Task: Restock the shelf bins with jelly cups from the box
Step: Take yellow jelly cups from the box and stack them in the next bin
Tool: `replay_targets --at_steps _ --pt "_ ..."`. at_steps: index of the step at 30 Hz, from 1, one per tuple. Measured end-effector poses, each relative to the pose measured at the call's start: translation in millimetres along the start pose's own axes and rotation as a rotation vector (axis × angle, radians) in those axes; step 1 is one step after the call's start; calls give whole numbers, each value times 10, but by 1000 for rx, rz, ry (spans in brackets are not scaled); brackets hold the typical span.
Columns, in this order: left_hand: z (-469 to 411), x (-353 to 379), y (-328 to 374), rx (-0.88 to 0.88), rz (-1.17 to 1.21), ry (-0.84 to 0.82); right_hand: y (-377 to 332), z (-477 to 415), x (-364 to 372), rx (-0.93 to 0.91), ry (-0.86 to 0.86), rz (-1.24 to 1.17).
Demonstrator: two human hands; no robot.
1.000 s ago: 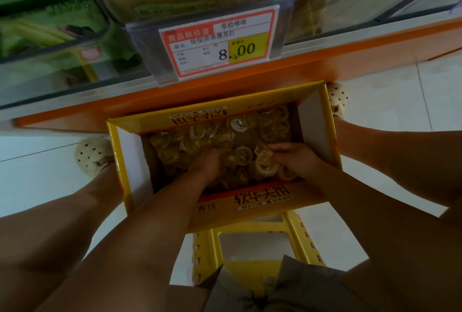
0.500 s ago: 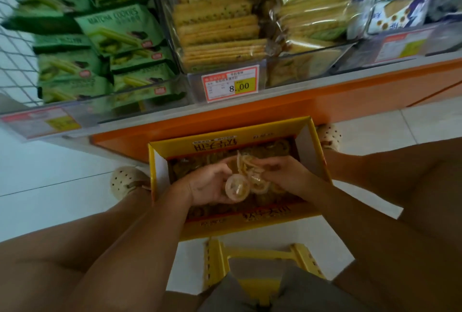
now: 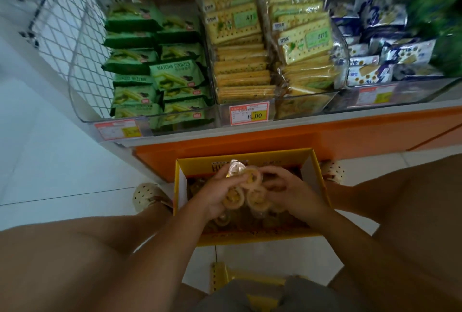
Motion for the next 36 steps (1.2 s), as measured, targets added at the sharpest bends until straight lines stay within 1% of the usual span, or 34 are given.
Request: replay_targets --at_steps 3,7,11,16,21,23,27,30,31,33,36 --pt "205 -76 314 72 -86 81 -104 121 -132 68 94 -88" --pt "615 -126 954 249 -299 160 -528 348 -188 20 122 -127" --pt "1214 22 1601 378 -409 193 -1198 572 -286 -145 144 -95" --pt "1983 337 2382 616 -511 202 -1997 948 -509 -287 191 -118" --pt "2595 515 3182 831 -542 254 -2997 1339 -532 -501 224 -77" --pt "2786 514 3462 904 -541 296 -3407 1469 -519 -598 233 -25" --pt "3139 425 3924 1035 -500 390 -4297 1655 -667 -794 346 74" --pt "3267 292 4161 1062 -494 446 -4982 1568 -842 -895 451 278" --pt "3289 240 4216 1066 -504 470 -5169 1454 -913 -883 482 365" --pt "3334 141 4311 1066 -518 513 -5455 1115 -1067 -798 504 465" --pt "3399 64 4430 1064 -531 537 -5682 552 -1172 -625 445 600"
Point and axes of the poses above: each hand's wrist, its own z-axis away from the middle knuckle, its own x-axis out of the palm, y = z × x, the point moved 10 cm from there along -z, towards the middle knuckle, and after that the axes turned 10 degrees about -z, right-handed, at the moved point
